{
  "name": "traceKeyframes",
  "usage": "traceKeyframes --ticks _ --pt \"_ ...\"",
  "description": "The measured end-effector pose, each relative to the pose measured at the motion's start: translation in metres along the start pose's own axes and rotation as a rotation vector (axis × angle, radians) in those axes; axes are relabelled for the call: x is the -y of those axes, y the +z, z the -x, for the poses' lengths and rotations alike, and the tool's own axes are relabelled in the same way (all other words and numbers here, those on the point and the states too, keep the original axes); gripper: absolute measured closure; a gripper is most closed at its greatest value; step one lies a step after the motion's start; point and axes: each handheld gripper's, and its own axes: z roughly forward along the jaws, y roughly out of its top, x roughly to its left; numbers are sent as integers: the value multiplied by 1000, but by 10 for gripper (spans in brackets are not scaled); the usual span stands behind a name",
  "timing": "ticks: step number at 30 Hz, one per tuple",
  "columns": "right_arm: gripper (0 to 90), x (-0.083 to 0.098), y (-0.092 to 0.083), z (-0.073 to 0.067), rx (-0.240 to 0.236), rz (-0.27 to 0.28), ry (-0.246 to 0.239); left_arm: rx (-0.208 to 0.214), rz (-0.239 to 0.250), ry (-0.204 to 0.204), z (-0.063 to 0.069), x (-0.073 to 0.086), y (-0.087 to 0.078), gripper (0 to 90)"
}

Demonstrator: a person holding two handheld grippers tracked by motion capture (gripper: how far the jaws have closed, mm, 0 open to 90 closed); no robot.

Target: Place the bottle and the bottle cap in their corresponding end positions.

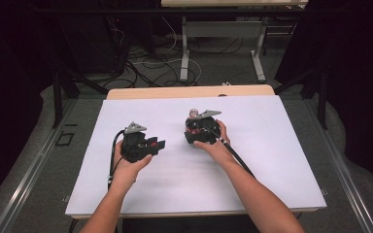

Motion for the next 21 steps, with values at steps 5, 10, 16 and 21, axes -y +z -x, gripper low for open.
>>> traceKeyframes --ticks 5,10,16,21 --pt "144 4 -5 1 16 -5 24 1 -9 -3 -1 1 2 613" --pt "91 7 -15 1 13 -22 34 7 -22 -10 0 2 8 613" --pt "0 15 -30 -1 8 -74 15 13 -57 2 3 6 24 613" --pt "0 26 -46 -2 48 -66 -20 21 -91 27 11 10 39 614"
